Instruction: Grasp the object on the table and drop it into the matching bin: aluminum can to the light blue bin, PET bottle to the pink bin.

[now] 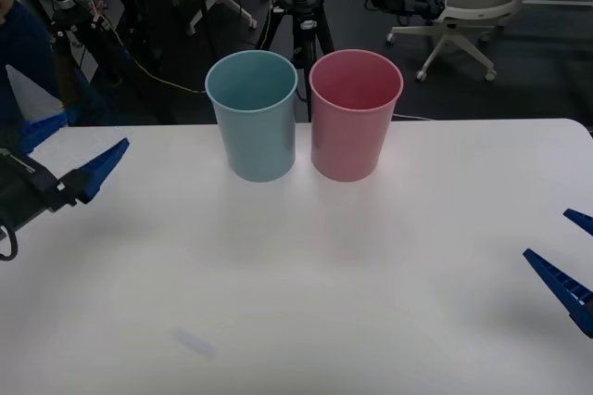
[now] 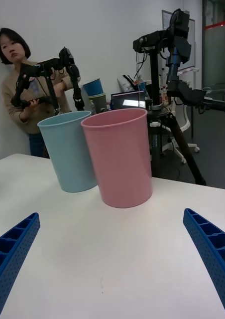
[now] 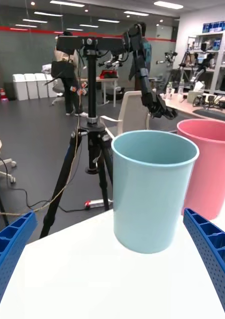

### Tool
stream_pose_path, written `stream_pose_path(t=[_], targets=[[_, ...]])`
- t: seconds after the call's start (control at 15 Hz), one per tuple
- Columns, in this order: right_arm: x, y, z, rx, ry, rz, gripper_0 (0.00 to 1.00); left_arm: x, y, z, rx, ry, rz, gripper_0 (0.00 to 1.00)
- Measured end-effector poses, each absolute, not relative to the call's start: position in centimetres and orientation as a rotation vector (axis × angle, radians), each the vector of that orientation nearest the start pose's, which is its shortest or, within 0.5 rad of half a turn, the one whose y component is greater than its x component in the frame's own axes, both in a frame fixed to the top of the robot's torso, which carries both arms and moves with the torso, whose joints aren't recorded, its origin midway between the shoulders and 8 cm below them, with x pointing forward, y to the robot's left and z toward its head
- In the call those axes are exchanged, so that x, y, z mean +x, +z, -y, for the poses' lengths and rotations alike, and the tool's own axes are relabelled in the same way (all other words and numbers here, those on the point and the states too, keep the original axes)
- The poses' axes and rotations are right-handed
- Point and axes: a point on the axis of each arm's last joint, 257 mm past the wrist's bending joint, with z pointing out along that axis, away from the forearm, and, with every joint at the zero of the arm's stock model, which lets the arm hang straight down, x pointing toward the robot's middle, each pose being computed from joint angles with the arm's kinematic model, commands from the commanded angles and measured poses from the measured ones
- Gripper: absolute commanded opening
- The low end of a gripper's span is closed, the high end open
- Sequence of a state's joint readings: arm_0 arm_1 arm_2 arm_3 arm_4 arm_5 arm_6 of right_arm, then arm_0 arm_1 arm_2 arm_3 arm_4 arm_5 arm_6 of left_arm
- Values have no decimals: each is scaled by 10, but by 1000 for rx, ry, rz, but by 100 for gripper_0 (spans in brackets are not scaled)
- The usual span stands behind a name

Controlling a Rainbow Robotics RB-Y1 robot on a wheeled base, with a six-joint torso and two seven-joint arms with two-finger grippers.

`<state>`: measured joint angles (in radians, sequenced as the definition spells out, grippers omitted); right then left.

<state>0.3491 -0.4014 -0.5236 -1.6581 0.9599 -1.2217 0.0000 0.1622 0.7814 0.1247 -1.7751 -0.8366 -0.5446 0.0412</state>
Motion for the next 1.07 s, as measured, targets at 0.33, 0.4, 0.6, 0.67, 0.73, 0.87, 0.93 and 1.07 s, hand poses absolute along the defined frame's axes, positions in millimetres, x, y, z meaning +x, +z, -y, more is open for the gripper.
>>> stream_pose_path(t=[0.33, 0.4, 0.6, 0.67, 0.73, 0.87, 0.93, 1.07], targets=[[342, -169, 330, -465, 567, -1441, 100, 425, -142, -315, 460, -399, -1490, 100], [342, -169, 330, -465, 567, -1441, 100, 415, -147, -322, 471, -384, -1496, 100], [342, -169, 330, -465, 567, -1441, 100, 390, -158, -337, 489, -381, -1524, 100], [342, -169, 330, -465, 567, -1441, 100, 382, -161, -342, 475, -386, -1535, 100], [342, -169, 330, -465, 567, -1441, 100, 376, -162, -349, 461, -383, -1542, 100], [342, -169, 330, -465, 567, -1441, 100, 364, -164, -359, 446, -374, -1556, 100], [342, -169, 330, -465, 567, -1441, 100, 361, -165, -361, 442, -372, -1558, 100], [342, -169, 330, -465, 567, -1441, 100, 358, -166, -362, 435, -376, -1560, 100]])
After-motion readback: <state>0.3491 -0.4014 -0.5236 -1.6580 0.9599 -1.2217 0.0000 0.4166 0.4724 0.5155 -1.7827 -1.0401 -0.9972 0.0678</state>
